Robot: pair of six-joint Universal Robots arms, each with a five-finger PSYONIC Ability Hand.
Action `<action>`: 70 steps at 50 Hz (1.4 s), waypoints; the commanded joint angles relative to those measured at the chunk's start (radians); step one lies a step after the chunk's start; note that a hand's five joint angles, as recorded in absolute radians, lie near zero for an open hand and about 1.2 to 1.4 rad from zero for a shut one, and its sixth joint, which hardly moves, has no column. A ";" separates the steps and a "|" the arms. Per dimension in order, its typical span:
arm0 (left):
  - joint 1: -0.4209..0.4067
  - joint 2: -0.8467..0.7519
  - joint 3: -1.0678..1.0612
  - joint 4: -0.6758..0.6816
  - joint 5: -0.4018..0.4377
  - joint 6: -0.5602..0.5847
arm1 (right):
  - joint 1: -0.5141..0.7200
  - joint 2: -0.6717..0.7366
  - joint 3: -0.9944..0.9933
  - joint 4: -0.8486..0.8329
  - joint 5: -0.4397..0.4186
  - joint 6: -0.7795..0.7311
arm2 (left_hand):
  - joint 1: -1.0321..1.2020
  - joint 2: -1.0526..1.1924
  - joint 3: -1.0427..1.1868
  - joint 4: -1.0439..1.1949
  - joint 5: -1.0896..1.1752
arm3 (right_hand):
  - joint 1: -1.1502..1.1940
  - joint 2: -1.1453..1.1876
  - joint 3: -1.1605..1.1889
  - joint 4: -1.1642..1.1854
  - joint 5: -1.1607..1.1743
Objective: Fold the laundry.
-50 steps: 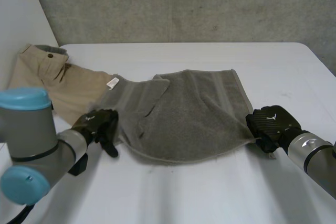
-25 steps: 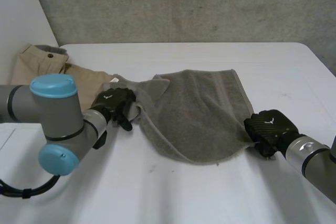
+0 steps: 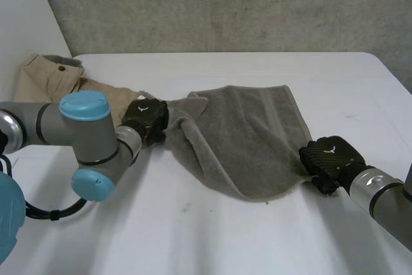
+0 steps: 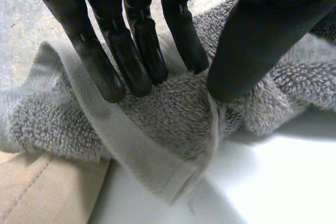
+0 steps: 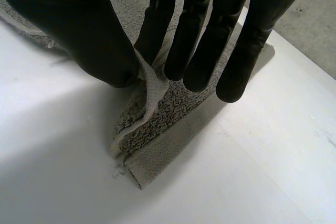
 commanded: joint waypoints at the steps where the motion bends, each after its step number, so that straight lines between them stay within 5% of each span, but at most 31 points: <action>1: 0.002 0.016 -0.019 0.003 -0.004 0.081 | -0.001 0.000 -0.005 0.001 0.001 0.000 | 0.410 0.401 0.404 0.402 0.418 | 0.404 0.218 0.217 0.207 0.230; 16: 0.061 0.394 -0.319 -0.032 0.009 0.200 | -0.007 -0.009 -0.019 0.010 0.001 0.000 | 0.410 0.401 0.404 0.402 0.418 | 0.404 0.218 0.217 0.207 0.230; 30: 0.164 0.608 -0.589 -0.188 0.007 0.463 | 0.002 -0.072 -0.019 0.059 -0.009 -0.067 | 0.410 0.401 0.404 0.402 0.418 | 0.404 0.218 0.217 0.207 0.230; 31: 0.164 0.616 -0.594 -0.188 0.009 0.460 | -0.002 -0.075 -0.019 0.057 -0.014 -0.080 | 0.410 0.401 0.404 0.402 0.418 | 0.114 -0.071 -0.073 -0.082 -0.060; 33: 0.157 0.633 -0.595 -0.185 0.009 0.457 | -0.005 -0.075 -0.020 0.051 -0.016 -0.090 | 0.410 0.401 0.404 0.402 0.418 | -0.102 -0.288 -0.289 -0.299 -0.276; 46: 0.154 0.636 -0.499 -0.165 0.005 0.417 | -0.017 0.003 -0.051 0.076 -0.006 -0.072 | 0.410 0.401 0.404 0.402 0.418 | -0.443 -0.629 -0.630 -0.640 -0.617; 70: 0.163 0.579 -0.434 -0.165 0.005 0.362 | -0.120 0.103 -0.075 0.090 -0.074 0.445 | 0.410 0.401 0.404 0.402 0.418 | -0.426 -0.612 -0.613 -0.622 -0.600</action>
